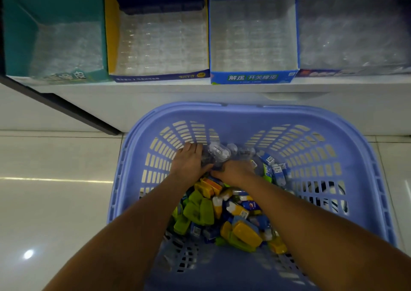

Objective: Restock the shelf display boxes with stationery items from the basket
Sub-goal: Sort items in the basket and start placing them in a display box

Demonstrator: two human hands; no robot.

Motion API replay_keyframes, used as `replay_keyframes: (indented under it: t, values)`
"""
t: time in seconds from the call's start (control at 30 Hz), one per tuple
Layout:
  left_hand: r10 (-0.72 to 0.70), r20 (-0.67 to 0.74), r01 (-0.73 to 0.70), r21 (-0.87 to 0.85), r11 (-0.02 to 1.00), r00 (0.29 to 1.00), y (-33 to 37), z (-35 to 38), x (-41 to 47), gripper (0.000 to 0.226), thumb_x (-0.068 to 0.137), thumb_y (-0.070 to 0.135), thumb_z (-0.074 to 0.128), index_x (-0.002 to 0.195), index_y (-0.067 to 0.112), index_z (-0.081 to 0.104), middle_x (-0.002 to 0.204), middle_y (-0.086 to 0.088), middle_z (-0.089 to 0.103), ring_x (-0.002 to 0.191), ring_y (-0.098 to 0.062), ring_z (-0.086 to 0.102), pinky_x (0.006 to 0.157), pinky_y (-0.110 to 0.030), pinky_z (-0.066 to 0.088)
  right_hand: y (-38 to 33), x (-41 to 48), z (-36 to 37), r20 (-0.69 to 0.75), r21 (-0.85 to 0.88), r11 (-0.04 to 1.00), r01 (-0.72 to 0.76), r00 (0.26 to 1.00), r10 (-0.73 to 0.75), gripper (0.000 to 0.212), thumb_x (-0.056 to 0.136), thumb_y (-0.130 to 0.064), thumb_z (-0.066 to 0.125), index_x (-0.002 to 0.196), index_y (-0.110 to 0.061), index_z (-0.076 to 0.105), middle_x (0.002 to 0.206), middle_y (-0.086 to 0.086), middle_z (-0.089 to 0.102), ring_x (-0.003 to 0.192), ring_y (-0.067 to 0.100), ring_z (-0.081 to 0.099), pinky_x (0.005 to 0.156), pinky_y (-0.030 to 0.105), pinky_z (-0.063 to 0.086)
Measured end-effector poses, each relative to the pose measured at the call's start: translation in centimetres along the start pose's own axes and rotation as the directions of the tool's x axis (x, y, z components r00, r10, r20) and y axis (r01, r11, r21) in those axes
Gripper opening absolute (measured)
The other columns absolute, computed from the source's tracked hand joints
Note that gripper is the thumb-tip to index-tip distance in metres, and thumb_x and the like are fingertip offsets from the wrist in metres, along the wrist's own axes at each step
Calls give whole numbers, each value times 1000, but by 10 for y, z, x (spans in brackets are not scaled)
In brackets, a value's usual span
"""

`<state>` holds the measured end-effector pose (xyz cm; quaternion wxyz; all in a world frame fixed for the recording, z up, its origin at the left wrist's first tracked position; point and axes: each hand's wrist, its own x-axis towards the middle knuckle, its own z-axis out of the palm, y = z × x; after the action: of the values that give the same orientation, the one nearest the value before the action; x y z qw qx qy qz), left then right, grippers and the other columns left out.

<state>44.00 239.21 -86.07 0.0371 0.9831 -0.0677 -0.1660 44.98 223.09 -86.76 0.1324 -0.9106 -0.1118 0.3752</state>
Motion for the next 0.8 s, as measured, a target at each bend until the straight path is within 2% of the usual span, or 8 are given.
replay_keyframes:
  t: [0.07, 0.23, 0.33, 0.47, 0.53, 0.67, 0.73, 0.8]
  values:
    - [9, 29, -8, -32, 999, 1000, -2, 2, -1, 70, 84, 59, 54, 135, 13, 39, 131, -7, 50, 124, -24, 41, 101, -35, 35, 0, 0, -2, 52, -37, 998, 46, 998, -44, 39, 92, -58, 37, 91, -25, 59, 104, 8, 66, 91, 26, 59, 72, 34, 42]
    - [-13, 78, 14, -4, 1000, 997, 2, -4, 6, 67, 85, 58, 53, 133, 13, 43, 131, -8, 51, 123, -25, 42, 102, -35, 32, 4, -5, -1, 51, 46, 995, 89, 995, -91, 41, 96, -53, 35, 75, -23, 54, 71, 1, 55, 75, 22, 54, 57, 30, 36]
    - [-14, 153, 6, 48, 999, 988, 1, -10, 13, 60, 90, 60, 43, 129, 15, 50, 126, -10, 55, 119, -27, 48, 99, -37, 36, 4, -5, 4, -85, 98, 994, -39, 995, 47, 58, 100, -51, 21, 85, -13, 63, 83, 11, 63, 80, 27, 59, 62, 30, 38]
    - [-109, 241, 113, -4, 994, 964, 2, -1, -2, 60, 95, 60, 31, 98, 14, 68, 108, -15, 64, 107, -28, 56, 84, -37, 45, 10, -7, 3, -182, 212, 959, -186, 957, 226, 67, 101, -49, 12, 61, -11, 51, 76, 13, 58, 68, 25, 54, 50, 26, 29]
    - [-221, 263, 257, -112, 960, 939, 2, 2, -9, 63, 96, 61, 26, 99, 12, 67, 101, -16, 64, 94, -29, 61, 71, -34, 45, 12, -8, 2, -173, 226, 954, -199, 955, 240, 67, 100, -48, 13, 74, -7, 59, 86, 17, 61, 80, 29, 59, 55, 26, 36]
    - [-271, 318, 357, -256, 898, 909, -2, 13, -25, 42, 92, 59, 41, 96, 22, 60, 78, -1, 57, 78, -22, 58, 64, -29, 41, 15, -17, 15, -207, -100, 994, -37, 978, 16, 49, 95, -53, 32, 123, -18, 52, 137, 12, 44, 122, 33, 41, 96, 46, 38]
    - [-234, 372, 357, -309, 882, 898, -4, 13, -28, 33, 89, 55, 52, 99, 25, 62, 92, 1, 63, 90, -20, 60, 73, -30, 45, 19, -17, 15, -199, -132, 991, 34, 978, -60, 46, 93, -52, 35, 128, -25, 47, 138, 8, 45, 123, 31, 39, 95, 45, 38]
    - [-161, 434, 361, -430, 828, 887, -5, 11, -29, 26, 89, 44, 58, 103, 24, 66, 105, -1, 65, 96, -20, 60, 79, -33, 46, 23, -12, 9, -51, -20, 997, 81, 995, -81, 46, 94, -53, 35, 131, -27, 44, 132, 7, 53, 115, 28, 50, 86, 38, 41]
